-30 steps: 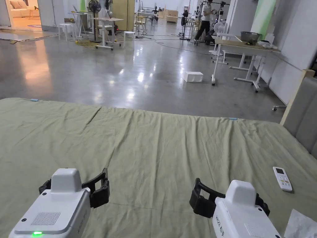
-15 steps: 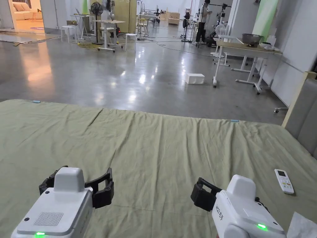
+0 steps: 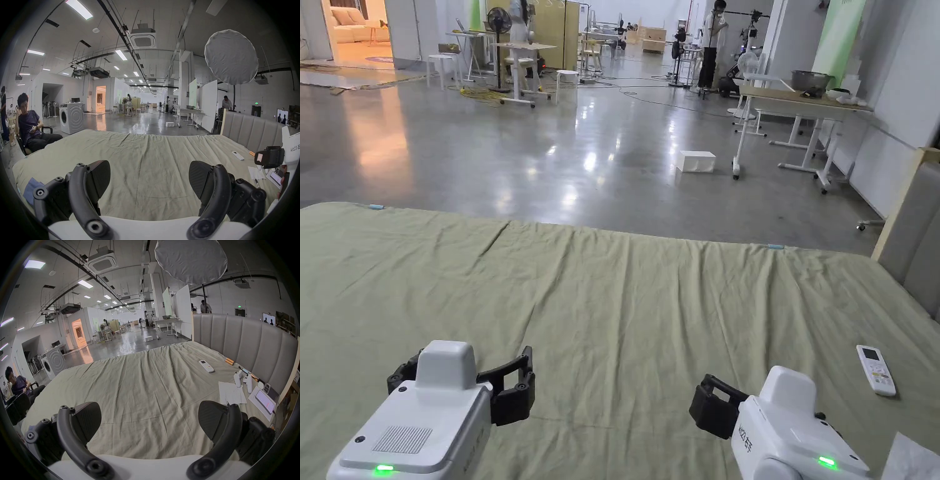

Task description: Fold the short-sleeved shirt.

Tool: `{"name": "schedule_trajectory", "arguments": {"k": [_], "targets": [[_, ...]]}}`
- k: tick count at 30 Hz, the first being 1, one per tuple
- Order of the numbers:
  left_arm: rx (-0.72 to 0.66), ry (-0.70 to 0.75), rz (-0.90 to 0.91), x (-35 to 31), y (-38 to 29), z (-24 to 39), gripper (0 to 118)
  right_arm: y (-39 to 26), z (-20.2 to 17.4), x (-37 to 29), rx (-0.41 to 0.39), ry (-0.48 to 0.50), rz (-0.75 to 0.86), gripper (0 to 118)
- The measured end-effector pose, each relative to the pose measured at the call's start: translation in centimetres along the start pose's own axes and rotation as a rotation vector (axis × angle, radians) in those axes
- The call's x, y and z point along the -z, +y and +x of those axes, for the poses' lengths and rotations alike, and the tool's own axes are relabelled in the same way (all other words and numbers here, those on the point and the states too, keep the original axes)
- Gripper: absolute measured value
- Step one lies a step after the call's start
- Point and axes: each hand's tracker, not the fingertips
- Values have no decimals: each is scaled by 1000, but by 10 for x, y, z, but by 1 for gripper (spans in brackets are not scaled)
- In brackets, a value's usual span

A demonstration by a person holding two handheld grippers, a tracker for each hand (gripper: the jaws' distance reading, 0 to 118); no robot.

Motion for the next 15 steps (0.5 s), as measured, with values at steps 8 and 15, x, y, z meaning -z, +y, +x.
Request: {"name": "schedule_trajectory", "arguments": {"k": [8,15], "targets": [[11,1,-12,1,-2,0,99,0,-2,0,-21,8,16,118],[11,-1,-21,1,-5,0,99,-2,-4,1,-20,-11,32,118]]}}
